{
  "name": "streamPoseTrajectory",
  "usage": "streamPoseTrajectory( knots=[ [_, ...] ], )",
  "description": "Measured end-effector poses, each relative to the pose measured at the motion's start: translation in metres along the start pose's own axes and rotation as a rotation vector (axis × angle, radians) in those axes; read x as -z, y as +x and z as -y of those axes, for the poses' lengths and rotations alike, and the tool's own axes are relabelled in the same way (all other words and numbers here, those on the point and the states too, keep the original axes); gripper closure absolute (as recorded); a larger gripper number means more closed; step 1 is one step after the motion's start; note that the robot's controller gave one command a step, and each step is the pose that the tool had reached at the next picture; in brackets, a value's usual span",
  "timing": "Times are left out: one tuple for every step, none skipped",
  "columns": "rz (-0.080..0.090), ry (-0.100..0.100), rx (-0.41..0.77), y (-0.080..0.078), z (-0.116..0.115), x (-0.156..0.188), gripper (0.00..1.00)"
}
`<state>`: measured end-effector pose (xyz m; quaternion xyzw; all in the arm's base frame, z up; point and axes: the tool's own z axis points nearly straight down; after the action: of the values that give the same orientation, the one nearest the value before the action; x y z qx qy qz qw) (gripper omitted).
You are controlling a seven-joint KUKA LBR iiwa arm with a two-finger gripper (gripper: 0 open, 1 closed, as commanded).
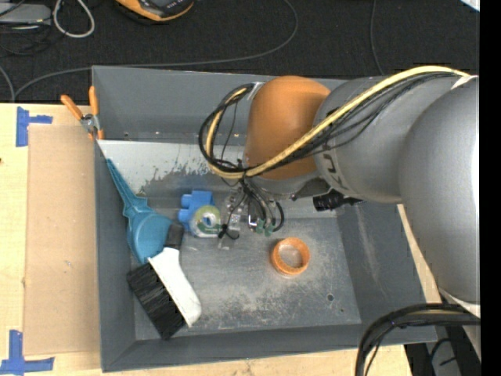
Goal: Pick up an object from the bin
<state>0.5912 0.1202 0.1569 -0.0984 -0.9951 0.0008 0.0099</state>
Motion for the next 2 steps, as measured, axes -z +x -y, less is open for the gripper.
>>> streamPoseTrajectory(
  knots=[
    [0.005,-0.003,0.017,-0.002,0.007,-0.052,1.0],
    [0.0,0.0,0.02,-0.001,0.006,-0.041,1.0]
  ],
)
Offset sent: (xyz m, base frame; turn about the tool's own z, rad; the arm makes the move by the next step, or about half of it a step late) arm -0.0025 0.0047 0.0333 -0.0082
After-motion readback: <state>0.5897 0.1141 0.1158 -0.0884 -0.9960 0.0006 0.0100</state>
